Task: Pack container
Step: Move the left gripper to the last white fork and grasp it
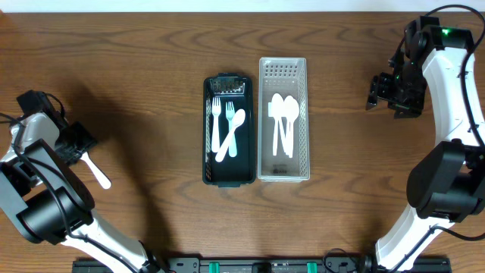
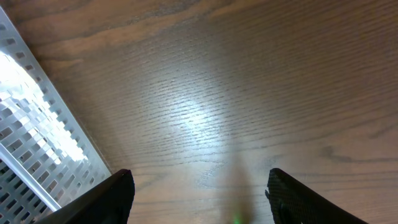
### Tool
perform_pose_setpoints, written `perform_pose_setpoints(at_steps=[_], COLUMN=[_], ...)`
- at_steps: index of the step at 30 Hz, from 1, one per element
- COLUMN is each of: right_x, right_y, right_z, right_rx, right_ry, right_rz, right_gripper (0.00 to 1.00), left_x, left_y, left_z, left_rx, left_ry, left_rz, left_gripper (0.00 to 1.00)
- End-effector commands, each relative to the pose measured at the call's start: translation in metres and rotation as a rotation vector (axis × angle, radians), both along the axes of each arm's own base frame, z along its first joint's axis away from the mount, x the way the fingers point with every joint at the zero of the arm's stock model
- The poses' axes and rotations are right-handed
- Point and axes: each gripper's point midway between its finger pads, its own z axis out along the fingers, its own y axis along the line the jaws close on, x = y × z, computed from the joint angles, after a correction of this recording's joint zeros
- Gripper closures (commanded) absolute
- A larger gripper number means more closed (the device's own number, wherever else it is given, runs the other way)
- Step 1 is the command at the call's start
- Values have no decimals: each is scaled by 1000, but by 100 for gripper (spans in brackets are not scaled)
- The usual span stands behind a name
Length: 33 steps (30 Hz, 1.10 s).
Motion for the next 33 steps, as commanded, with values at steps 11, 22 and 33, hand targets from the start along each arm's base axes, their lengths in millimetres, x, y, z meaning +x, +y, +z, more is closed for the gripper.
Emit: perform_pose_setpoints(at_steps=[11, 22, 33], right_x=[-3, -3, -4], right_y=[3, 3, 3], right_z=[-1, -1, -1], right_rx=[10, 10, 10], right_ry=[17, 18, 20], right_rz=[10, 9, 9], right_gripper=[28, 28, 28], left_x=[-2, -2, -2], left_y=[-15, -15, -15], left_z=[-19, -19, -19], left_rx=[-77, -77, -78], left_ry=[25, 24, 24], left_rz=[-15, -15, -15], left_gripper=[63, 78, 89])
